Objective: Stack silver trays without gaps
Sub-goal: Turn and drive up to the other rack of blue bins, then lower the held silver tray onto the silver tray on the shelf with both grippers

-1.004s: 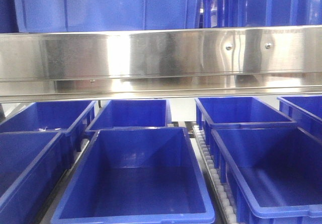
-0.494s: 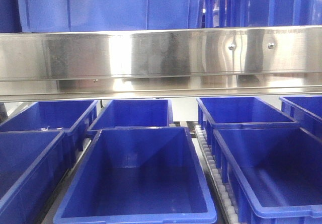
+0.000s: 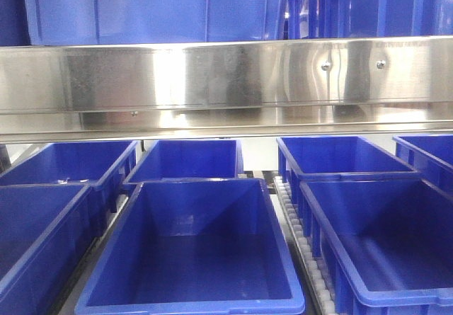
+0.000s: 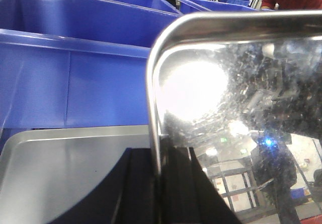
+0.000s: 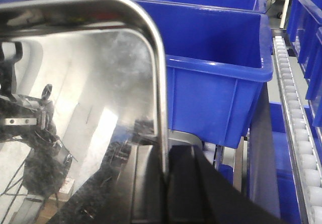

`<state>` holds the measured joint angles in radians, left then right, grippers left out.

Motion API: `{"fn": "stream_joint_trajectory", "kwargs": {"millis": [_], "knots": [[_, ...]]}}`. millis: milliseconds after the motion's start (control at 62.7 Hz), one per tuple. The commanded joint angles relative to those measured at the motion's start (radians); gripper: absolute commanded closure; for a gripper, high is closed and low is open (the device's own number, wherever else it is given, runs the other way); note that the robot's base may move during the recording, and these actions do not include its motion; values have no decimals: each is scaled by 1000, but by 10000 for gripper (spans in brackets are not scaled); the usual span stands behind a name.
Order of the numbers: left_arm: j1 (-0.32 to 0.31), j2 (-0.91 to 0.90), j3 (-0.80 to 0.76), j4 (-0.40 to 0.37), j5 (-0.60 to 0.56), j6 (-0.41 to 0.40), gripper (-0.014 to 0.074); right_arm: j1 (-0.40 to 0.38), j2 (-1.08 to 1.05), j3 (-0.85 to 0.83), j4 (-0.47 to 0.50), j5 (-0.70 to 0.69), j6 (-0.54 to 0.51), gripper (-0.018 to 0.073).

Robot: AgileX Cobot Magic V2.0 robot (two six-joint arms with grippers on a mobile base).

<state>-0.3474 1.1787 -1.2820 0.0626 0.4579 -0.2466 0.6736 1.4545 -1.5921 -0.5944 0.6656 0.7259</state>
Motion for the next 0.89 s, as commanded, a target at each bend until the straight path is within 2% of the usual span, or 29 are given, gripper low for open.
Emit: {"fn": "stream_joint_trajectory", "kwargs": {"millis": [0,398,510,622,733,877], "knots": [[-11,-5,-9,-22,-32,3,614,2,-12,-11,-5,-92,7,638],[-11,-7,-9,-22,-34,3,614,2,-12,-11,-5,-154,7,638],[-8,-5,-9,22,-34,3,614,2,-9,-11,15,-171,7,638],[28,17,-9,30,-24,3,614,2,18,-11,113,-112,7,638],[72,57,-9,30,-28,3,614,2,62,-11,119,-44,7,638],[119,124,-9,30,-28,3,614,2,127,-11,117,-23,7,638]]}}
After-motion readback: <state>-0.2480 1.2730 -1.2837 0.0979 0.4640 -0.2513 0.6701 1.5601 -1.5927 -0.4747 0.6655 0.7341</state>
